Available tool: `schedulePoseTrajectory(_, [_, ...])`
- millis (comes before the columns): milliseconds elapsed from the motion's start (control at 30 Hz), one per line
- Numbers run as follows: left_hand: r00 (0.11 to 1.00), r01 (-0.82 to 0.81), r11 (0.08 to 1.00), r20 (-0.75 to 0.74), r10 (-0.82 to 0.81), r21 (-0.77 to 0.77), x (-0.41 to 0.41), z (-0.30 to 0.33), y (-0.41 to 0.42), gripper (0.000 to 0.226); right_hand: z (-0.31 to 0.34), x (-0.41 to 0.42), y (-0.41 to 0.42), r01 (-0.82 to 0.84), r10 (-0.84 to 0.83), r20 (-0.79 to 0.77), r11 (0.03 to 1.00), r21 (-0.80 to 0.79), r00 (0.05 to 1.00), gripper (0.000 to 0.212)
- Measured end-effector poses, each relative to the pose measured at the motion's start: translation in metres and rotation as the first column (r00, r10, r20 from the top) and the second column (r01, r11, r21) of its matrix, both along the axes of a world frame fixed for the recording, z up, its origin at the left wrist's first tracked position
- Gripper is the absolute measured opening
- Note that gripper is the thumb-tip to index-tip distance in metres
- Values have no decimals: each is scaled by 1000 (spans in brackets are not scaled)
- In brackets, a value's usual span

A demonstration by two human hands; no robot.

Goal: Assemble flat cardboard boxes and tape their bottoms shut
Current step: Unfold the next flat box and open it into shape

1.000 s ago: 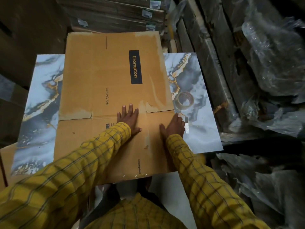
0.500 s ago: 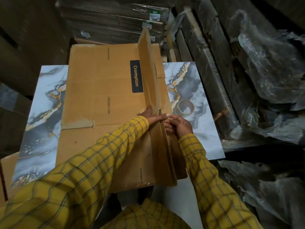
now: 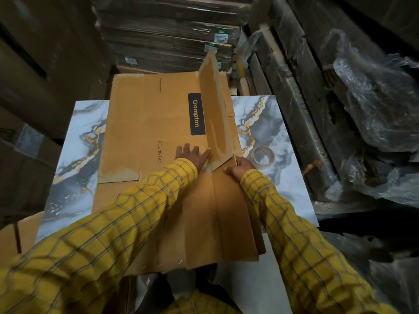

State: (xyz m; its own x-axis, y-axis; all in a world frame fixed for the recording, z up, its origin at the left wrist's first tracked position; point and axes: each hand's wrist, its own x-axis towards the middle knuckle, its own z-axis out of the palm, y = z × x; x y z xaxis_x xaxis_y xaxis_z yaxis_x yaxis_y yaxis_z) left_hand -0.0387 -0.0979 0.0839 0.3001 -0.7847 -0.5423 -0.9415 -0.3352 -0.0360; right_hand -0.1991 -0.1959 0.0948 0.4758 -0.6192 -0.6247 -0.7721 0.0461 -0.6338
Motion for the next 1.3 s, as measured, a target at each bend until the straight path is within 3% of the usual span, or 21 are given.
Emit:
schedulePoseTrajectory(67, [999,20,1000,26,-20,-12,-1,6,-2,78,5,2,-3,32,-31,50,999,-27,998,46])
schedulePoseTrajectory(233, [984,-123,978,-152,98,-166,12,31,-17,125,50,16,-11,167,-175,287,985,52,942,41])
schedulePoseTrajectory(467, [938,-331,874,-222,265,-355,44,98,-22,129,120,45,-17,70,-72,424,997,20,903,42])
schedulePoseTrajectory(600, [941,-300,869,-269,204,-393,69,131,-12,124,150,55,-18,30,-32,467,999,11,884,41])
schedulePoseTrajectory(700, [961,-234,862,-241,135,-449,94,160,-1,116,181,57,-24,48,-32,493,999,-20,869,28])
schedulePoseTrajectory(833, [977,-179,861,-191,97,-477,132,194,29,97,202,65,-45,62,-33,514,997,-40,857,29])
schedulePoseTrajectory(967, [973,-213,861,-184,142,-462,165,177,73,95,205,69,-56,148,-96,497,987,-65,862,21])
schedulePoseTrajectory(1100, [942,-295,867,-272,195,-401,164,134,107,93,160,75,-62,182,-123,415,978,-105,901,57])
schedulePoseTrajectory(1167, [920,-355,821,-325,221,-447,157,122,108,88,153,73,-57,203,-143,424,974,-99,894,50])
schedulePoseTrajectory(1233, [932,-353,787,-269,245,-506,151,124,101,71,152,68,-57,220,-141,413,964,-150,900,46])
schedulePoseTrajectory(1300, [951,-299,797,-100,291,-526,144,130,86,47,147,65,-63,213,-117,331,938,-273,937,55])
